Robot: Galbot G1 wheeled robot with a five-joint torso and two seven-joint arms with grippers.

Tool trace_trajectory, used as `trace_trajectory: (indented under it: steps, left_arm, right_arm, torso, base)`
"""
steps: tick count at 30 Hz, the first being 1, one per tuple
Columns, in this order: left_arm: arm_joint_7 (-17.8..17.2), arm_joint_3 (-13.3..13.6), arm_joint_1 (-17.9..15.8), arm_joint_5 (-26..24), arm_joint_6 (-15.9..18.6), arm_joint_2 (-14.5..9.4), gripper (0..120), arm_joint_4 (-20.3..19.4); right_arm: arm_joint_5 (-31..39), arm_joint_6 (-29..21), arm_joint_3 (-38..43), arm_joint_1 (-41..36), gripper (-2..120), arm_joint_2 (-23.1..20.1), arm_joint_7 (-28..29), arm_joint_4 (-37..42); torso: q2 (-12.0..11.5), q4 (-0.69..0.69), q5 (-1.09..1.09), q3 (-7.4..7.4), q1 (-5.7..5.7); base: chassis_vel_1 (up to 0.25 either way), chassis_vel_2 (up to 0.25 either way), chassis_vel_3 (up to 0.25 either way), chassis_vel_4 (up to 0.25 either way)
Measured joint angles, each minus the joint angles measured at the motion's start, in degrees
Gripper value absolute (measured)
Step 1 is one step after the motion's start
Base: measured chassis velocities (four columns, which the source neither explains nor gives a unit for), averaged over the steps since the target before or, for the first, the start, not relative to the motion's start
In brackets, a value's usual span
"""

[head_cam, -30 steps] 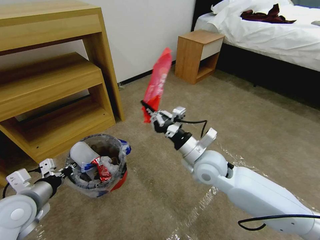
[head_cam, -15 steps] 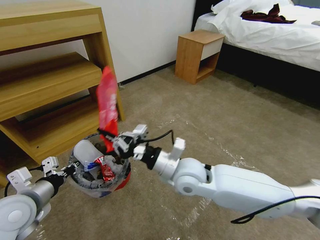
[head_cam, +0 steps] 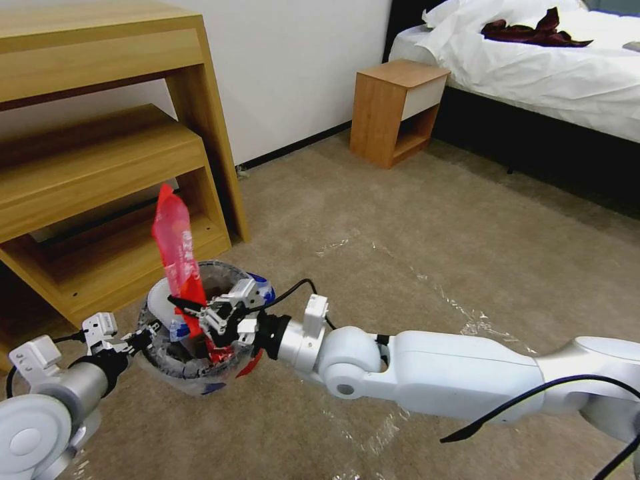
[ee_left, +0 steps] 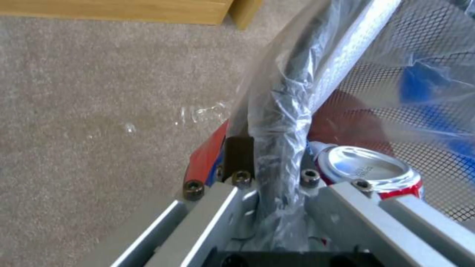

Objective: Pick up the trash bin and place the garbage on the floor into it.

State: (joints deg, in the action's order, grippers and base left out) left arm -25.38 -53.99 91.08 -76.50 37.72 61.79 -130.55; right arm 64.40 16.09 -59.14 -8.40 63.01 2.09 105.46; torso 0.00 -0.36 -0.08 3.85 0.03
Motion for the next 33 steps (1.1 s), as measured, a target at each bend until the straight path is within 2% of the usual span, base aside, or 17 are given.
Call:
trace_trajectory:
  steps: [6, 21, 24, 29, 31, 33]
  left_arm:
    - [0.0, -0.44, 0.61, -0.07, -0.05, 0.14, 1, -1.16]
    - [0.01, -1.03, 1.23, -0.34, -0.25, 0.51, 1, -2.32]
    - [0.06, -1.04, 1.18, -0.36, -0.28, 0.56, 1, -2.36]
    - [0.08, -1.03, 1.12, -0.37, -0.31, 0.59, 1, -2.32]
    - [0.08, -1.0, 1.08, -0.37, -0.31, 0.64, 1, -2.18]
    - [0.09, -0.96, 1.04, -0.37, -0.31, 0.66, 1, -2.09]
  right_arm:
    - [-1.54, 0.43, -0.29, -0.31, 0, 2.02, -0.13, -1.88]
    - [-4.5, 0.51, -0.57, -1.08, 0, 3.13, -0.21, -5.07]
    - [-5.18, 0.69, -0.52, -1.35, 14, 3.1, -0.48, -5.7]
    - [-5.37, 0.87, -0.33, -1.45, 26, 2.99, -0.66, -6.01]
    - [-5.64, 1.15, -0.22, -1.48, 38, 2.78, -0.85, -6.26]
    - [-5.82, 1.28, -0.11, -1.53, 44, 2.73, -1.0, -6.4]
  torso:
    - [0.0, 0.01, 0.0, 0.0, 0.0]
    - [0.0, 0.0, 0.0, 0.0, 0.0]
    - [0.0, 0.01, 0.01, 0.0, 0.0]
    - [0.0, 0.0, 0.01, 0.0, 0.0]
    - [0.0, 0.0, 0.01, 0.0, 0.0]
    - [0.0, 0.0, 0.01, 0.0, 0.0]
  base:
    - [0.0, 0.0, 0.0, 0.0]
    - [0.0, 0.0, 0.0, 0.0]
    - [0.0, 0.0, 0.0, 0.0]
    - [0.0, 0.0, 0.0, 0.0]
    - [0.0, 0.0, 0.0, 0.0]
    - [0.0, 0.0, 0.0, 0.0]
